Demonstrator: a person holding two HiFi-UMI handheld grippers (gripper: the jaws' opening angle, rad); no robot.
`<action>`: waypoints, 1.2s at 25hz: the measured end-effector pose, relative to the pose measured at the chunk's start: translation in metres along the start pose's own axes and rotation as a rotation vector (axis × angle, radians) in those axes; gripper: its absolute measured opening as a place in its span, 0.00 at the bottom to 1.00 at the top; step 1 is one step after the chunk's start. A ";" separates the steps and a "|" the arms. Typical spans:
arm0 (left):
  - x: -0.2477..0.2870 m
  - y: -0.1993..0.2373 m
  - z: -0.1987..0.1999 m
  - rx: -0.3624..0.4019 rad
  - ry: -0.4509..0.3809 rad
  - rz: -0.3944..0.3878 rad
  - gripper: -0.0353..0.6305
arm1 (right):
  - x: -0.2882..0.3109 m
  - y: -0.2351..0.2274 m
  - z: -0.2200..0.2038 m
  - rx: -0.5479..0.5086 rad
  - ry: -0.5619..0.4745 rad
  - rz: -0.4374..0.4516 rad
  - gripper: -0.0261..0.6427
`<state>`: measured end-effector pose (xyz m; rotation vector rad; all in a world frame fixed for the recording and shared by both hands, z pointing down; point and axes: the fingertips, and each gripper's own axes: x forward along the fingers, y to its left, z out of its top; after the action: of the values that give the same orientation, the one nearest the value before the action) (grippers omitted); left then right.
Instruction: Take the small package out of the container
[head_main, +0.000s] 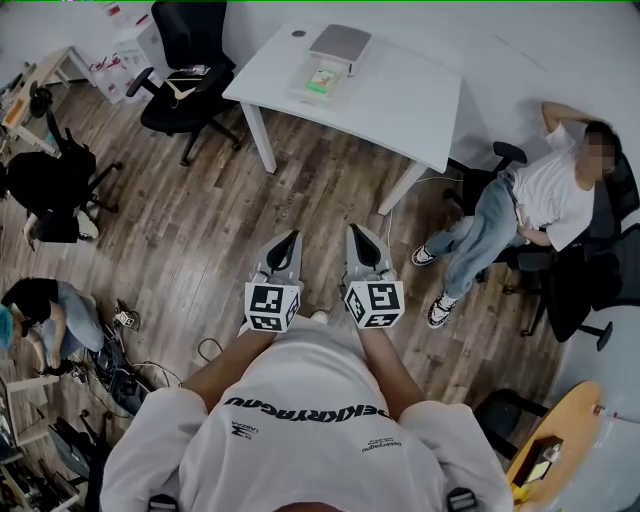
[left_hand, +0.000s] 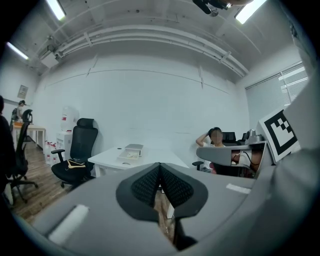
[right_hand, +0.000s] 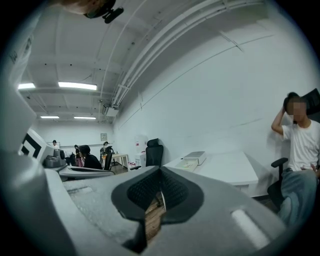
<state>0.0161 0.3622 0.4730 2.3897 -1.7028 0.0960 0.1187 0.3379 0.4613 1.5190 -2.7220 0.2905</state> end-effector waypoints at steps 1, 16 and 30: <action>0.003 0.000 0.000 0.000 -0.001 -0.001 0.06 | 0.002 -0.001 0.000 -0.001 -0.002 0.002 0.04; 0.081 0.036 0.008 -0.021 0.003 -0.023 0.06 | 0.077 -0.030 0.005 -0.015 0.010 -0.002 0.04; 0.192 0.109 0.036 -0.032 0.053 -0.098 0.06 | 0.202 -0.065 0.026 -0.006 0.036 -0.073 0.04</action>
<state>-0.0248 0.1424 0.4850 2.4205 -1.5498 0.1157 0.0687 0.1303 0.4657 1.5912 -2.6307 0.3052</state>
